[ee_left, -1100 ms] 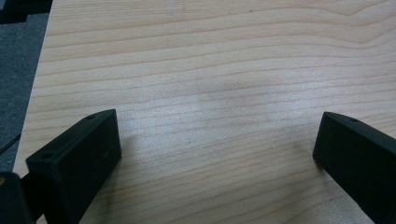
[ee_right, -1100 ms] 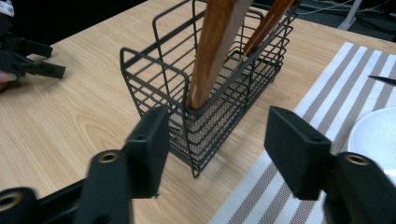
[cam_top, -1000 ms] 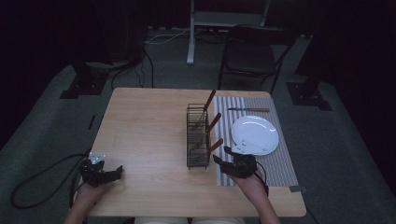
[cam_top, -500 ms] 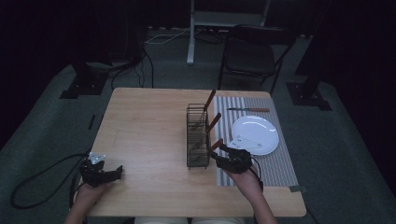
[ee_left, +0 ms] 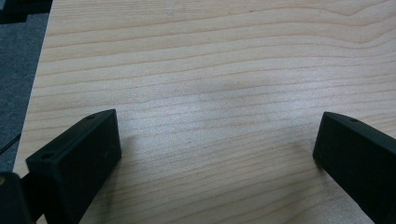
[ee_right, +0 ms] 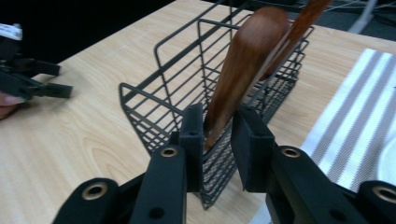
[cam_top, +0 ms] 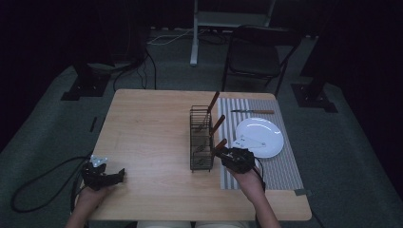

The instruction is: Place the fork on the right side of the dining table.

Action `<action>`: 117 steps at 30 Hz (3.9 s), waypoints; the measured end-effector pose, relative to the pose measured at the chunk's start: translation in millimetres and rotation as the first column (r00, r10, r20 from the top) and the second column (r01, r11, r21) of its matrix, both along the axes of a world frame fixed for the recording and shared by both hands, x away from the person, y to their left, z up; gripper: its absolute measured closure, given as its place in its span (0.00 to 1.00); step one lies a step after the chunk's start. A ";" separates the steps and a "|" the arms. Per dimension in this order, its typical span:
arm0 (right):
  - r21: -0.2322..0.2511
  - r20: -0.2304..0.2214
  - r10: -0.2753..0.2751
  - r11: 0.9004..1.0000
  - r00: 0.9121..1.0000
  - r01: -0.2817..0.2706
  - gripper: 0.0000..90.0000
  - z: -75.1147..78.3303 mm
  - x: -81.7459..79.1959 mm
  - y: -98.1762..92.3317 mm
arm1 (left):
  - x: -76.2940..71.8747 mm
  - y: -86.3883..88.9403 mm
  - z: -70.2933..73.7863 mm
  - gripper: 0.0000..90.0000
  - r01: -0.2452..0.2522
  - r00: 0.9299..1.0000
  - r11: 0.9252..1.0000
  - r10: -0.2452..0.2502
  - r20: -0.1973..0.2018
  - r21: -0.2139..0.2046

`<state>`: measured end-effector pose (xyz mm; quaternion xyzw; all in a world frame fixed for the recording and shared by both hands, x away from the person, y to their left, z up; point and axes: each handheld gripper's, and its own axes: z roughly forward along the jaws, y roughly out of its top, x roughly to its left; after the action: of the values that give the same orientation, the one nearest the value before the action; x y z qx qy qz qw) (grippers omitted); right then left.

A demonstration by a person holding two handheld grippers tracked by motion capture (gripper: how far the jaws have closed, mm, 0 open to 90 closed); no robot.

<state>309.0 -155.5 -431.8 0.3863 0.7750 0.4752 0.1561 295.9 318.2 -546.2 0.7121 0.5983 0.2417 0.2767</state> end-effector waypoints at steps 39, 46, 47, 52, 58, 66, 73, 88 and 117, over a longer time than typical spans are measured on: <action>0.049 0.179 -0.030 0.999 0.983 0.021 0.90 60.7 -23.0 -17.1 | 0.0 -0.1 -0.1 0.01 -0.001 1.000 1.000 0.001 0.001 -0.001; 0.052 0.216 -0.055 0.998 0.975 0.045 0.90 77.8 -26.8 -29.7 | 0.0 -0.2 -0.2 0.01 -0.002 1.000 1.000 0.002 0.003 -0.002; 0.055 0.219 -0.062 0.997 0.974 0.051 0.90 79.4 -27.6 -32.2 | 0.0 -0.1 -0.1 0.01 -0.001 1.000 1.000 0.001 0.002 -0.002; 0.054 0.232 -0.093 0.995 0.968 0.083 0.90 83.6 -32.9 -45.1 | 0.0 0.0 0.0 0.01 0.000 1.000 1.000 0.000 0.000 0.000; 0.053 0.219 -0.145 0.989 0.965 0.137 0.90 77.9 -37.8 -64.7 | 0.0 -0.1 -0.1 0.01 -0.001 1.000 1.000 0.001 0.001 0.000; 0.043 0.172 -0.210 0.978 0.962 0.206 0.90 58.2 -39.2 -86.0 | 0.0 -0.1 -0.1 0.01 -0.001 1.000 1.000 0.001 0.002 0.000; 0.023 0.127 -0.244 0.970 0.961 0.243 0.90 38.0 -41.3 -95.0 | 0.0 0.0 0.0 0.01 0.000 1.000 1.000 0.000 0.000 0.000; -0.030 0.043 -0.277 0.960 0.960 0.279 0.90 -4.7 -46.0 -100.3 | 0.0 -0.2 0.0 0.01 -0.002 1.000 1.000 0.002 0.001 -0.002; 0.009 -0.005 -0.331 0.944 0.944 0.331 0.81 -25.5 -35.6 -129.0 | 0.0 -0.2 0.0 0.01 -0.002 1.000 1.000 0.002 0.001 -0.002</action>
<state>273.4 -284.5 -457.4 0.5123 0.6971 0.4456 0.2303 296.0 318.1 -546.2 0.7112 0.5989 0.2417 0.2774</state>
